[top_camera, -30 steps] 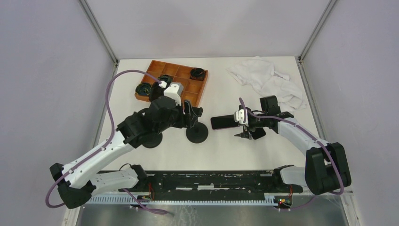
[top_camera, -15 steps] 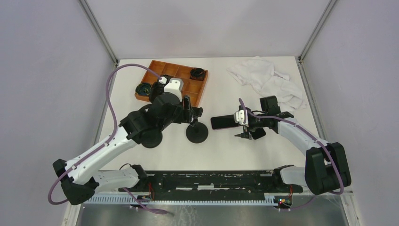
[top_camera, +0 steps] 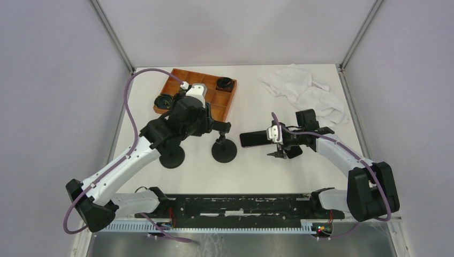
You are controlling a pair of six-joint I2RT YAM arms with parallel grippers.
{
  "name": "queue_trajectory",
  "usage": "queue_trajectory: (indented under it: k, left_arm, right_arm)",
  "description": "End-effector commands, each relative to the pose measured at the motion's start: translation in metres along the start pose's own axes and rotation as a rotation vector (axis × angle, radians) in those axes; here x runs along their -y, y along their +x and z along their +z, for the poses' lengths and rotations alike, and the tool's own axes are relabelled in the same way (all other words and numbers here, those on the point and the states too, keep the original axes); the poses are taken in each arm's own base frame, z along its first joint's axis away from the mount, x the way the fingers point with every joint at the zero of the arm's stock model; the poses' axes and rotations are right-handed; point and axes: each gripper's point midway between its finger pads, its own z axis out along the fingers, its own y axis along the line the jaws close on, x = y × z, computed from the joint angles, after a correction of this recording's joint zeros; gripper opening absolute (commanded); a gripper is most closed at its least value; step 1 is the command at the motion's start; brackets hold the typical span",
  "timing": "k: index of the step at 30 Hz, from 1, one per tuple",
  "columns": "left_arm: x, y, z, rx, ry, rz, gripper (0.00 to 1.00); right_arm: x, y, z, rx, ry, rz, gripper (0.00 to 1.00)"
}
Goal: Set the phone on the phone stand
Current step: Adjust the phone stand at the center of the board.
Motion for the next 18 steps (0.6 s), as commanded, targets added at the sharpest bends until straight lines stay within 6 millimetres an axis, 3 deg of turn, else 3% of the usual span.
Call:
queue_trajectory:
  k: [1,9,13,15,18]
  left_arm:
    - [0.011,-0.005,0.003,0.017,0.068,0.022,0.43]
    - [0.014,0.011,0.009,-0.014,0.099,0.019,0.38]
    - [0.014,0.015,0.012,-0.023,0.101,0.031,0.21]
    - [0.013,0.017,0.013,-0.028,0.102,0.052,0.05]
    - [0.012,0.019,0.016,-0.021,0.104,0.08,0.02]
  right_arm:
    - [-0.002,-0.005,-0.001,0.023,-0.01,-0.009,0.98]
    - [-0.002,-0.004,-0.001,0.023,-0.012,-0.005,0.98]
    - [-0.003,-0.004,-0.001,0.022,-0.014,-0.002,0.98]
    - [-0.003,-0.004,-0.002,0.023,-0.013,-0.004,0.98]
    - [-0.003,-0.004,-0.001,0.022,-0.013,-0.003,0.98]
